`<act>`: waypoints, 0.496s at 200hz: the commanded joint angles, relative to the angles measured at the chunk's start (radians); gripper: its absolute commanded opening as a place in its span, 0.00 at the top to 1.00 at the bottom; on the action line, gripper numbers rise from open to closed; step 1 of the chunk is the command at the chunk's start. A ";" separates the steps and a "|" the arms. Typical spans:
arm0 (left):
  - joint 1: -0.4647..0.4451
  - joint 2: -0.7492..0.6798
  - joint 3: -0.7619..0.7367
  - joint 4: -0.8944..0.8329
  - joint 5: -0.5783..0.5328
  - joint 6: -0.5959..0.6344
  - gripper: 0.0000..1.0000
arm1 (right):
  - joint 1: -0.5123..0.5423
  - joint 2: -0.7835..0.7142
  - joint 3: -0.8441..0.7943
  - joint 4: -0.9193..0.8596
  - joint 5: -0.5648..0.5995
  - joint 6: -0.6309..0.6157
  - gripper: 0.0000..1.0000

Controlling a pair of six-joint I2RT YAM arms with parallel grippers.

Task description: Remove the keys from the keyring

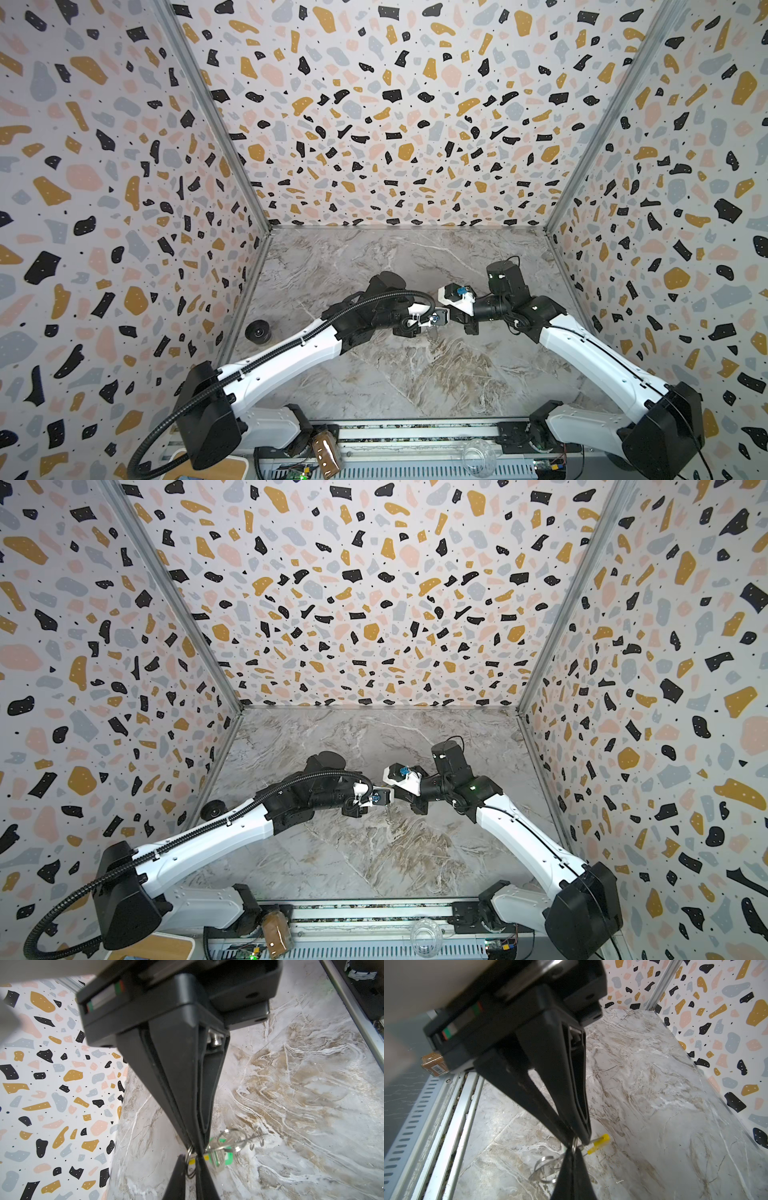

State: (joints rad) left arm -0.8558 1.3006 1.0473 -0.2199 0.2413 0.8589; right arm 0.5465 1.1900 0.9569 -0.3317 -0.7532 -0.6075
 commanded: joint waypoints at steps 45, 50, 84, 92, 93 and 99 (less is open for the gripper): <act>-0.007 0.008 0.046 0.030 0.035 -0.049 0.95 | 0.011 -0.027 0.037 0.002 0.005 -0.020 1.00; -0.008 0.009 0.048 0.034 0.042 -0.058 0.97 | 0.012 -0.029 0.035 0.004 0.007 -0.023 1.00; -0.004 0.007 0.050 0.048 0.066 -0.119 1.00 | 0.012 -0.059 0.013 0.040 0.045 -0.034 0.92; 0.001 0.006 0.049 0.056 0.085 -0.134 1.00 | 0.009 -0.073 0.004 0.053 0.057 -0.038 0.88; 0.001 0.006 0.049 0.057 0.089 -0.137 1.00 | 0.008 -0.074 0.003 0.054 0.058 -0.038 0.88; 0.006 0.006 0.045 0.068 0.106 -0.152 1.00 | 0.008 -0.085 -0.005 0.067 0.070 -0.041 0.84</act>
State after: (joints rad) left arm -0.8547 1.3087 1.0630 -0.2207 0.2653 0.7818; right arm 0.5510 1.1660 0.9565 -0.3340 -0.7055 -0.6346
